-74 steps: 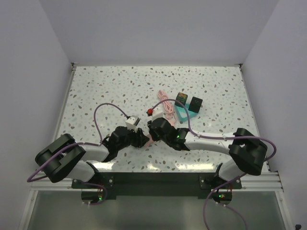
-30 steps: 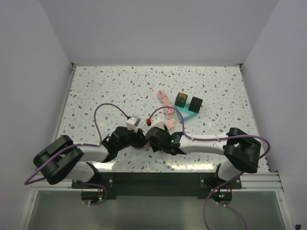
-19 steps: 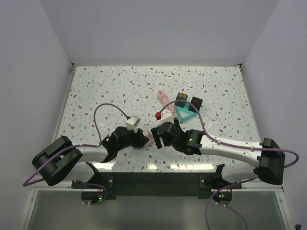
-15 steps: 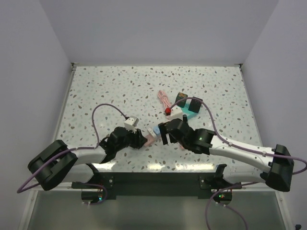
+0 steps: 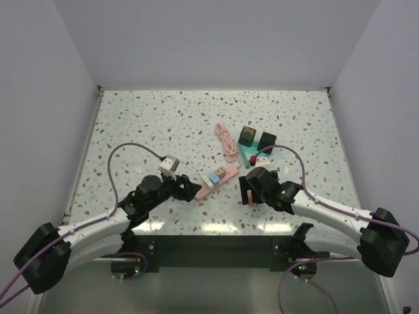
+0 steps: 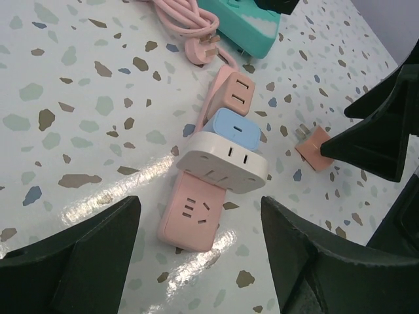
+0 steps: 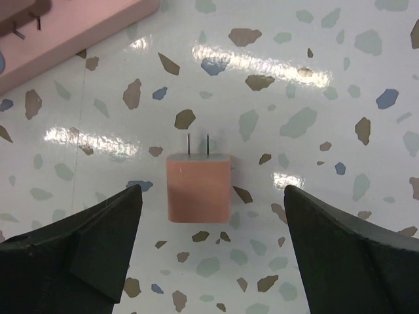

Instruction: Insert the plug

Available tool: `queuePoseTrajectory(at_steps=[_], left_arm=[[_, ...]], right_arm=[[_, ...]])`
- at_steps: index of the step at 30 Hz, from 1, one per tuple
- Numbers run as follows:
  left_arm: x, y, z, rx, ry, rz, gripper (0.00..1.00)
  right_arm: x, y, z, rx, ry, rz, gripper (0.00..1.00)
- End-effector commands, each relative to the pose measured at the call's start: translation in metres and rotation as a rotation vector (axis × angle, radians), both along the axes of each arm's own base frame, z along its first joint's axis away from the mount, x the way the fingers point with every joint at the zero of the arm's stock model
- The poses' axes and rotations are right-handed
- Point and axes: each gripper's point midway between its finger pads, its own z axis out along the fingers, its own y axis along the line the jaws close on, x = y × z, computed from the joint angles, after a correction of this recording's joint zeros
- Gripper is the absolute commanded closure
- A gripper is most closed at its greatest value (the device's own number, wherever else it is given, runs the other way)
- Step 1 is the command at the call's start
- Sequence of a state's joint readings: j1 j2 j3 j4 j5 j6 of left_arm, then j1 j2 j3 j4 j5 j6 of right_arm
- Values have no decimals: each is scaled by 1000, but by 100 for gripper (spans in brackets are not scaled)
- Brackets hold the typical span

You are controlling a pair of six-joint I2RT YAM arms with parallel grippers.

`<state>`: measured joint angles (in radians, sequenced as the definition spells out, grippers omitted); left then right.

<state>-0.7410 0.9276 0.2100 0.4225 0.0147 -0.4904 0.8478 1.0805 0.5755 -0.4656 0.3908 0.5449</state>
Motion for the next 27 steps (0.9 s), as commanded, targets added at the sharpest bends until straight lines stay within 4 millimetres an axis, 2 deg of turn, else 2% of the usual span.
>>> queuePoseTrajectory(at_steps=[1,9,11,14,17,18,20,21,23,26,27], left_arm=[[-6,2,-4,-3,23,-4,21],[-10,-4,-2,-22,29,-41,21],[-11,-4,-2,-24,28,-44,21],[-12,-6,1,-33,25,-54,21],[-15,-9,7,-51,11,-75,21],[-17,-10,6,-56,13,-88,22],[-20,-12,13,-80,-8,-111,22],[-24,-15,14,-91,-6,-137,22],[-29,-20,21,-125,-6,-169,22],[-41,-32,34,-190,13,-252,22],[-44,-34,36,-203,18,-268,22]], right_arm=[[-4,8,-8,59,28,-1,7],[-4,17,-28,38,74,51,8],[-4,20,-30,34,90,61,13],[-4,21,-34,24,108,70,28],[-6,22,-35,25,119,82,48],[-5,23,-35,27,116,92,65],[-6,33,-29,62,103,160,80],[-7,40,-25,95,95,195,92],[-13,54,-10,161,81,294,99],[-21,74,12,206,29,444,100],[-30,85,22,192,20,520,100]])
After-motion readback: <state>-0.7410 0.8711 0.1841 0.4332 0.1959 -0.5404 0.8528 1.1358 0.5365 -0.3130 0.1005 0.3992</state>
